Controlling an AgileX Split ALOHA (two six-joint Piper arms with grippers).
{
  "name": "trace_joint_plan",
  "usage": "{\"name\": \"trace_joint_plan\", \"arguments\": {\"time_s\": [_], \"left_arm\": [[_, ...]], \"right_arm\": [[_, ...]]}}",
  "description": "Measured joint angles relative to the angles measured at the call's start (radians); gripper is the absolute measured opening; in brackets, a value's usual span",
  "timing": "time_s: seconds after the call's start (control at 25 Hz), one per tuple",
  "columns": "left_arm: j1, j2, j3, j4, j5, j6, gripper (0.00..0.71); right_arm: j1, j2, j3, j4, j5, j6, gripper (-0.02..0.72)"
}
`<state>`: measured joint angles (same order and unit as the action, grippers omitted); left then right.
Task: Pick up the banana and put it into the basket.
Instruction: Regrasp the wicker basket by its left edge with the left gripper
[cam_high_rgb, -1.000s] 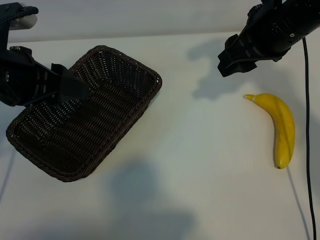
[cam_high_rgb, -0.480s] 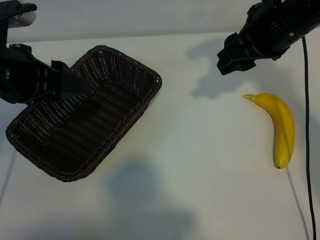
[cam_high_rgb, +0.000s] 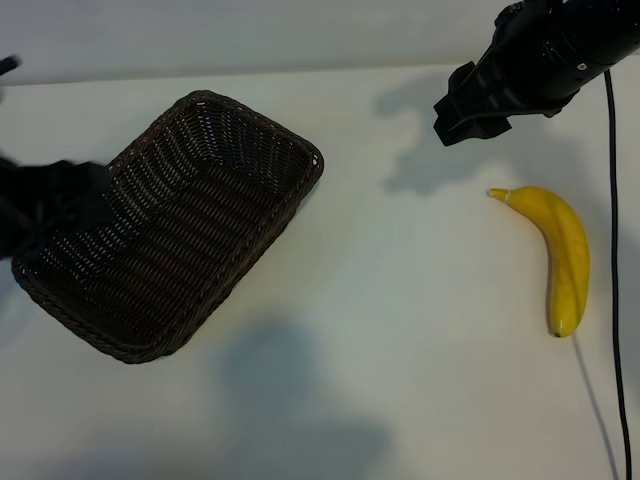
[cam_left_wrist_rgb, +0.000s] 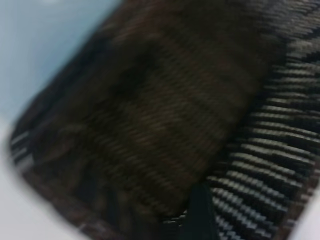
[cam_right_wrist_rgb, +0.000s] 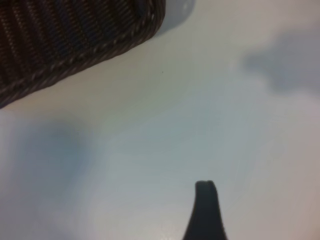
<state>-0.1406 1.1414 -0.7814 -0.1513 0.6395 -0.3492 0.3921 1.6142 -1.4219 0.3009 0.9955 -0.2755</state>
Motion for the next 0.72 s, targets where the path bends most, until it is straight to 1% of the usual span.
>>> {"name": "trace_joint_plan", "arguments": {"time_s": [0.08,0.2,0.32,0.48,0.6,0.72], "left_arm": [[0.0,-0.059,0.053,0.058,-0.028,-0.128,0.606],[0.0,-0.124,0.142,0.113,-0.043,-0.262,0.606],[0.0,-0.15,0.218,0.151,-0.055,-0.35,0.606],[0.0,-0.154,0.314,0.151,-0.096,-0.428,0.606],[0.0,-0.154,0.369,0.168,-0.165,-0.479,0.606],[0.0,-0.148,0.393,0.254,-0.243,-0.568,0.606]], "right_arm": [[0.0,0.0,0.0,-0.001,0.0,0.0,0.56],[0.0,0.0,0.0,-0.001,0.0,-0.001,0.56],[0.0,0.0,0.0,-0.001,0.0,-0.008,0.56],[0.0,0.0,0.0,-0.001,0.0,-0.013,0.56],[0.0,0.0,0.0,-0.002,0.0,-0.016,0.56],[0.0,0.0,0.0,-0.003,0.0,-0.016,0.56]]}}
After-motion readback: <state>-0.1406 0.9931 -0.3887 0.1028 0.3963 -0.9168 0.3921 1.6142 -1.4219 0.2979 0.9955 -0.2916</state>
